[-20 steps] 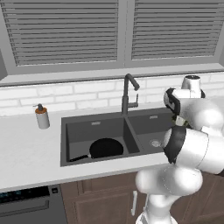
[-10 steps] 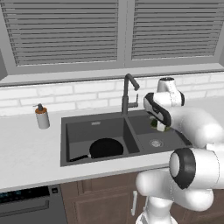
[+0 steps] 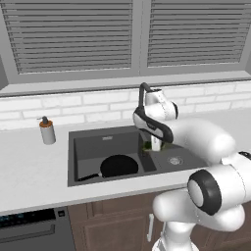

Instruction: Pick the pan and sponge and place them into the sink. Then turn on the water.

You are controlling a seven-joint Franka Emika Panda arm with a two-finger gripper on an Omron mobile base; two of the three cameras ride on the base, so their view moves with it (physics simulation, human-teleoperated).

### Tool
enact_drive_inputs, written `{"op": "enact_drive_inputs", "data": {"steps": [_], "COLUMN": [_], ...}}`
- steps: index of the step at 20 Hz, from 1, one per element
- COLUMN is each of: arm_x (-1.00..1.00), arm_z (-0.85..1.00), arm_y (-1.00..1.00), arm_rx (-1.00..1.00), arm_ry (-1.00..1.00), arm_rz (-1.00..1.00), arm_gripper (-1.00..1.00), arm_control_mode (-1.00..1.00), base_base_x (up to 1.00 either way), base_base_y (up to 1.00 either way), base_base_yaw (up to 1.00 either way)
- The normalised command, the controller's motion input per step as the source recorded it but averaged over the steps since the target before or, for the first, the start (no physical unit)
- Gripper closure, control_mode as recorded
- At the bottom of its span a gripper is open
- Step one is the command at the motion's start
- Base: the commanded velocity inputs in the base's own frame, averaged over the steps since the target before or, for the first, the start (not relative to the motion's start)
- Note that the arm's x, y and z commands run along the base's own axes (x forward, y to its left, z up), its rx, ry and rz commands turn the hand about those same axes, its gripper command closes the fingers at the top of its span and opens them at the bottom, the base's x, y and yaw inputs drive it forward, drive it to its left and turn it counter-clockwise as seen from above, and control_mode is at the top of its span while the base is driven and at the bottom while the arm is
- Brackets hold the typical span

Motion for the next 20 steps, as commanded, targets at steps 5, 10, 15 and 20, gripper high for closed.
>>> {"op": "enact_drive_inputs", "data": {"steps": [5, 10, 15, 20], "arm_x": [0.28, 0.46, 0.67, 0.61], "arm_z": [0.00, -0.27, -0.86, -0.88], "arm_y": [1.00, 0.99, 0.41, 0.07], "arm_rx": [-0.01, 0.00, -0.07, -0.08], "arm_ry": [0.10, 0.11, 0.00, -0.03], "arm_rz": [0.03, 0.01, 0.00, 0.00], "arm_gripper": [1.00, 1.00, 1.00, 1.00], "arm_control_mode": [-1.00, -1.00, -1.00, -1.00], "base_base_x": [0.00, 0.00, 0.00, 0.00], "base_base_y": [0.00, 0.00, 0.00, 0.00], "base_base_yaw": [0.00, 0.00, 0.00, 0.00]}}
